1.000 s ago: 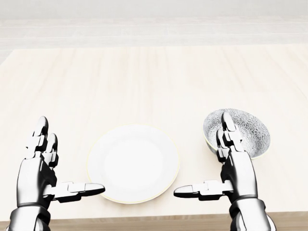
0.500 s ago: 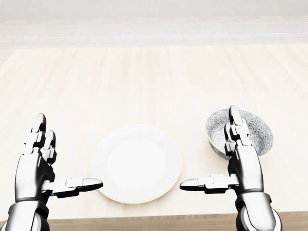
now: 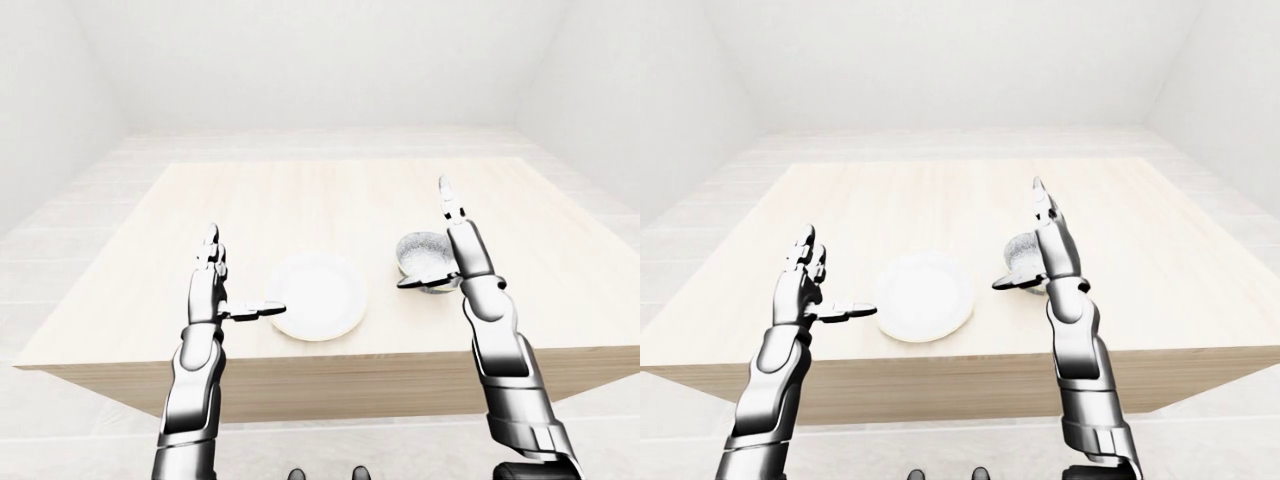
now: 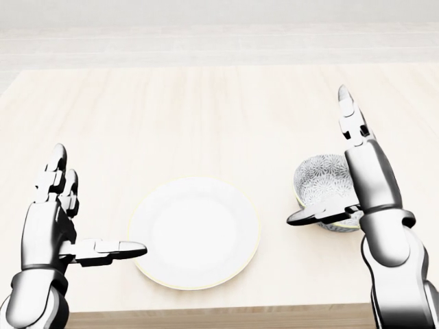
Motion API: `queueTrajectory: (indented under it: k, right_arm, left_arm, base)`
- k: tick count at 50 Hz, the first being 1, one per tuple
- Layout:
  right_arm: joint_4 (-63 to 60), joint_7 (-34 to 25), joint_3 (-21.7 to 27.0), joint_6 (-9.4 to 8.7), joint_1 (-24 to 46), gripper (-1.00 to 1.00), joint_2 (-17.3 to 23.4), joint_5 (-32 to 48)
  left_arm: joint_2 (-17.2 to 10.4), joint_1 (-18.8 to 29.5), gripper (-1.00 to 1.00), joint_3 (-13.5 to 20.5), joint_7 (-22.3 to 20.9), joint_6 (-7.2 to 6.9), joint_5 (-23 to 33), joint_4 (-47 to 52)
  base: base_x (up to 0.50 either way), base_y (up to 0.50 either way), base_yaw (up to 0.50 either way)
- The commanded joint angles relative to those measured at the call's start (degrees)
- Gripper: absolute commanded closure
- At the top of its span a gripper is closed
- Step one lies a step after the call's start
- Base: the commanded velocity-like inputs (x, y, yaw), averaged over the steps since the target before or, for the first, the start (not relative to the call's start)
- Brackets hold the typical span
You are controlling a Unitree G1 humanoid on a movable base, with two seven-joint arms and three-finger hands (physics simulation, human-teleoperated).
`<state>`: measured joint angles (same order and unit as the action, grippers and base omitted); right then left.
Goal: Put the bowl on the plate.
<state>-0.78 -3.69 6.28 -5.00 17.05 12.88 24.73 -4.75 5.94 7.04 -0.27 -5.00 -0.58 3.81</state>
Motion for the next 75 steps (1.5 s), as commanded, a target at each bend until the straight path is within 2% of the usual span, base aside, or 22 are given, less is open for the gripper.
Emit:
queueTrajectory:
  k: [1, 4, 10, 21, 42, 62, 75]
  right_arm:
    - [-2.09, -6.77, -0.7, 0.0, 4.54, -1.0, 2.32, 12.42]
    - [-2.37, -8.53, -0.69, 0.0, 4.44, -1.0, 1.76, 14.24]
    - [-0.57, -8.46, -0.31, 0.0, 3.94, -1.0, 1.29, 17.14]
    - [-0.46, -8.53, 0.93, 0.0, 4.36, -1.0, 1.11, 17.97]
    - [-3.5, -10.67, 0.21, 0.0, 3.14, -1.0, 0.94, 22.86]
    - [-4.9, -13.21, -0.81, 0.0, 0.21, -1.0, -0.06, 29.22]
    - [0.28, -13.17, -2.38, 0.0, -0.28, -1.0, -0.23, 36.41]
  left_arm:
    - [-0.86, 0.93, -1.0, -0.39, -0.03, 0.0, 2.69, 1.6]
    - [-1.25, 0.22, -1.0, -0.78, -1.21, 0.0, 3.95, 2.37]
    - [-1.65, -1.09, -1.0, 0.27, -3.08, 0.0, 5.11, 5.94]
    - [-1.77, -1.57, -1.0, 1.53, -3.55, 0.0, 7.6, 4.47]
    - [-0.62, -6.32, -1.0, 1.15, -5.46, 0.0, 11.41, 9.93]
    - [-0.14, -7.01, -1.0, 2.6, -6.68, 0.0, 11.57, 12.44]
    - [0.08, -7.84, -1.0, 2.51, -7.36, 0.0, 11.57, 12.72]
  base:
    - [0.0, 0.0, 0.0]
    - [0.0, 0.0, 0.0]
    - [0.0, 0.0, 0.0]
    - [0.0, 0.0, 0.0]
    - [0.0, 0.0, 0.0]
    - [0.0, 0.0, 0.0]
    - [0.0, 0.0, 0.0]
